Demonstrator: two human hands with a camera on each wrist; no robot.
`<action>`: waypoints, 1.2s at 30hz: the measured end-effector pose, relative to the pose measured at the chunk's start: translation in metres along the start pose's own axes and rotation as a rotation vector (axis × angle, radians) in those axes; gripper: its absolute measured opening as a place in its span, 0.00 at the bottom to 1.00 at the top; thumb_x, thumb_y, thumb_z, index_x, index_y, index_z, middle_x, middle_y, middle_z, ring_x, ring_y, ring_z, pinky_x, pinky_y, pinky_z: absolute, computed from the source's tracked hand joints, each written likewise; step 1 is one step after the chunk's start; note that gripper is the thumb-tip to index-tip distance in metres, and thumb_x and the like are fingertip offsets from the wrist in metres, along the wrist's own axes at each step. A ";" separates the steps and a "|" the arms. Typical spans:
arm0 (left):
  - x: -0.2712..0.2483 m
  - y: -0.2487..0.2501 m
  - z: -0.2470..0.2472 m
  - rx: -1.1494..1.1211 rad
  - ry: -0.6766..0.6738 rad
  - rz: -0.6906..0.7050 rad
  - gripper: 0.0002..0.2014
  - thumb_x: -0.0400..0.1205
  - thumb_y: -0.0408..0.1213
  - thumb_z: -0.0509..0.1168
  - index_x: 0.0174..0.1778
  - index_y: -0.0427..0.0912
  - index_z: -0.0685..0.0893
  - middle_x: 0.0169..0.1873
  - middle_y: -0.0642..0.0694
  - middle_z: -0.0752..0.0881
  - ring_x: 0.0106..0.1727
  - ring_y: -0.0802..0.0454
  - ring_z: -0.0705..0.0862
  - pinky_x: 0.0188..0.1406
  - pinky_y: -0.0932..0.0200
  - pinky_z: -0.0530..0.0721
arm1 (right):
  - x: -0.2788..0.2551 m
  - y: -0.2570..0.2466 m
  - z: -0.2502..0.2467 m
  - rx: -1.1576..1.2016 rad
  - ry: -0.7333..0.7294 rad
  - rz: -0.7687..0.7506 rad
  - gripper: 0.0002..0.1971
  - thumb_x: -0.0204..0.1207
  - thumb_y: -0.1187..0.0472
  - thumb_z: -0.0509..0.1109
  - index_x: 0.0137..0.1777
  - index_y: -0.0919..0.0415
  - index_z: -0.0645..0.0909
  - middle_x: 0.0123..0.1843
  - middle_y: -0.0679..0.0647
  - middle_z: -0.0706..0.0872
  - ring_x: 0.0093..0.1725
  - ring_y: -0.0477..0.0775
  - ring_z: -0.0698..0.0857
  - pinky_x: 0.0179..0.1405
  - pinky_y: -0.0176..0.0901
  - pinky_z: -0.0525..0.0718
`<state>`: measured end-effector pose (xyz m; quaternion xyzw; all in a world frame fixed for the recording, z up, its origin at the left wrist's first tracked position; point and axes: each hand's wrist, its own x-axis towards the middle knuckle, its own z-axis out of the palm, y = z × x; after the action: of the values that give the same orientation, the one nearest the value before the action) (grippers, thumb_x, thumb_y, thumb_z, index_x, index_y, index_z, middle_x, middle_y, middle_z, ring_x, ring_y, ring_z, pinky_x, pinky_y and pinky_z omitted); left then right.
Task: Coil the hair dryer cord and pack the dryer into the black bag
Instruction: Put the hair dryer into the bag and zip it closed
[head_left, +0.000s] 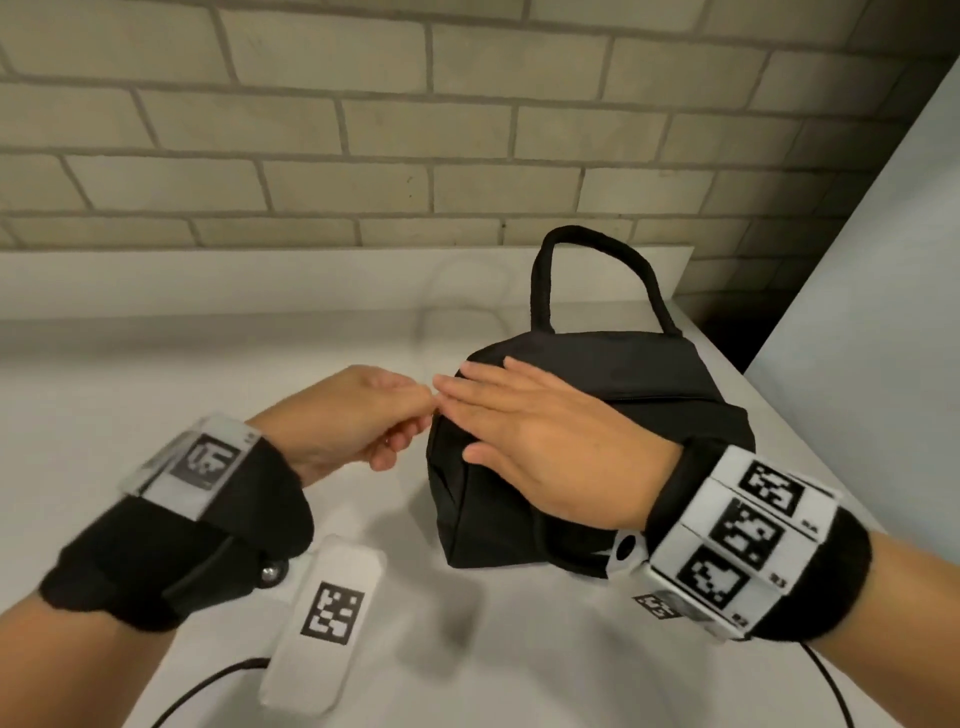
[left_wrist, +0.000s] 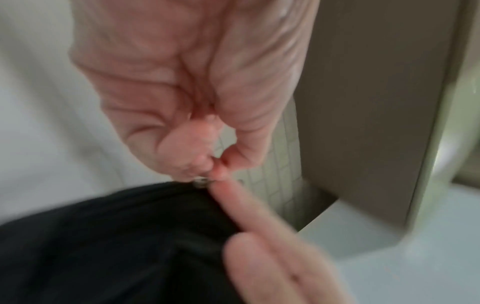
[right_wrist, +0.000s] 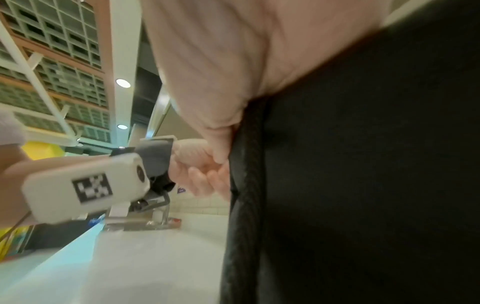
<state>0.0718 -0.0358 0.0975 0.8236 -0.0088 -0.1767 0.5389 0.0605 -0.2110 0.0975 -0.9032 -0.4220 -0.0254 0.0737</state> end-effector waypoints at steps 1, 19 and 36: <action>-0.001 0.005 -0.002 -0.026 -0.017 0.014 0.16 0.77 0.32 0.60 0.21 0.42 0.76 0.17 0.51 0.71 0.18 0.59 0.68 0.13 0.70 0.68 | 0.003 -0.001 -0.002 0.077 0.037 0.023 0.21 0.80 0.56 0.55 0.72 0.60 0.70 0.74 0.57 0.74 0.76 0.57 0.66 0.77 0.45 0.58; -0.009 -0.039 0.035 -0.004 0.293 0.397 0.12 0.69 0.33 0.73 0.40 0.55 0.82 0.38 0.57 0.85 0.42 0.65 0.84 0.43 0.72 0.82 | 0.015 -0.017 -0.010 0.102 0.354 0.262 0.11 0.79 0.56 0.61 0.45 0.64 0.79 0.43 0.58 0.85 0.43 0.62 0.82 0.43 0.54 0.82; 0.001 -0.042 0.012 0.076 0.265 0.372 0.13 0.66 0.28 0.75 0.24 0.51 0.84 0.20 0.61 0.86 0.23 0.66 0.82 0.25 0.81 0.75 | -0.061 0.080 -0.046 0.191 0.407 0.845 0.12 0.73 0.53 0.69 0.32 0.58 0.78 0.32 0.52 0.82 0.37 0.54 0.80 0.32 0.43 0.75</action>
<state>0.0622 -0.0295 0.0555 0.8435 -0.0960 0.0358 0.5272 0.0834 -0.3145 0.1271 -0.9616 0.0049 -0.1304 0.2414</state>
